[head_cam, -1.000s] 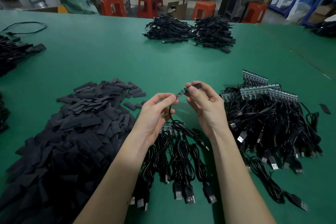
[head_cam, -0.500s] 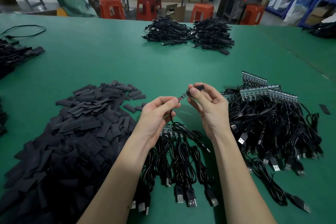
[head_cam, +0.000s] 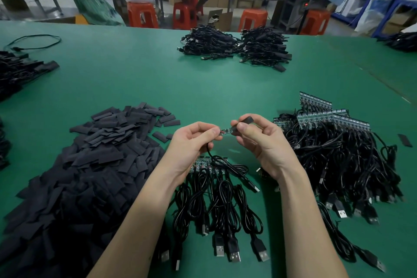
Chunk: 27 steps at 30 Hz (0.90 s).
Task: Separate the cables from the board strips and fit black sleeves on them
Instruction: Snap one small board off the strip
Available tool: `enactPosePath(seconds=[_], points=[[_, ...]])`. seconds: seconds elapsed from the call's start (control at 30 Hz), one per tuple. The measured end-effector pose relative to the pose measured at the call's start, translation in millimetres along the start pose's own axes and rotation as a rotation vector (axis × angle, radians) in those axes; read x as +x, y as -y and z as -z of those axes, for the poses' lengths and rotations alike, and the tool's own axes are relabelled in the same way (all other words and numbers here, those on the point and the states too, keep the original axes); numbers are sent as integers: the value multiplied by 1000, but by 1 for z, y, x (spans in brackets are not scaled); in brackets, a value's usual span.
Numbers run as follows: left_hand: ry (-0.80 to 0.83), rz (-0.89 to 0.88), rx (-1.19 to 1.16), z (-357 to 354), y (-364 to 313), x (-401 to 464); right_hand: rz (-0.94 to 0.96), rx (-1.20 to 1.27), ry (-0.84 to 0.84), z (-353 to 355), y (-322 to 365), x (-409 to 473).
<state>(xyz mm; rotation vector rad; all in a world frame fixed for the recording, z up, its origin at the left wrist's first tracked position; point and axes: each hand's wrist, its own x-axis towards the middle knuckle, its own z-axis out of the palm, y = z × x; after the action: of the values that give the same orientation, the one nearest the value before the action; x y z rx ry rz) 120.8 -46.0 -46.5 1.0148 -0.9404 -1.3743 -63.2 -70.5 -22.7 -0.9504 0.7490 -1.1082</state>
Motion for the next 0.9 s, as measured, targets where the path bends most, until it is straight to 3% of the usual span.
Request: enactPosePath(seconds=[0.23, 0.77, 0.9], points=[[-41, -15, 16, 1, 3, 1, 122, -42, 18, -4, -7, 2], [-4, -82, 188, 6, 9, 2, 79, -156, 42, 3, -3, 2], [19, -101, 165, 6, 8, 1, 46, -82, 34, 2, -4, 2]])
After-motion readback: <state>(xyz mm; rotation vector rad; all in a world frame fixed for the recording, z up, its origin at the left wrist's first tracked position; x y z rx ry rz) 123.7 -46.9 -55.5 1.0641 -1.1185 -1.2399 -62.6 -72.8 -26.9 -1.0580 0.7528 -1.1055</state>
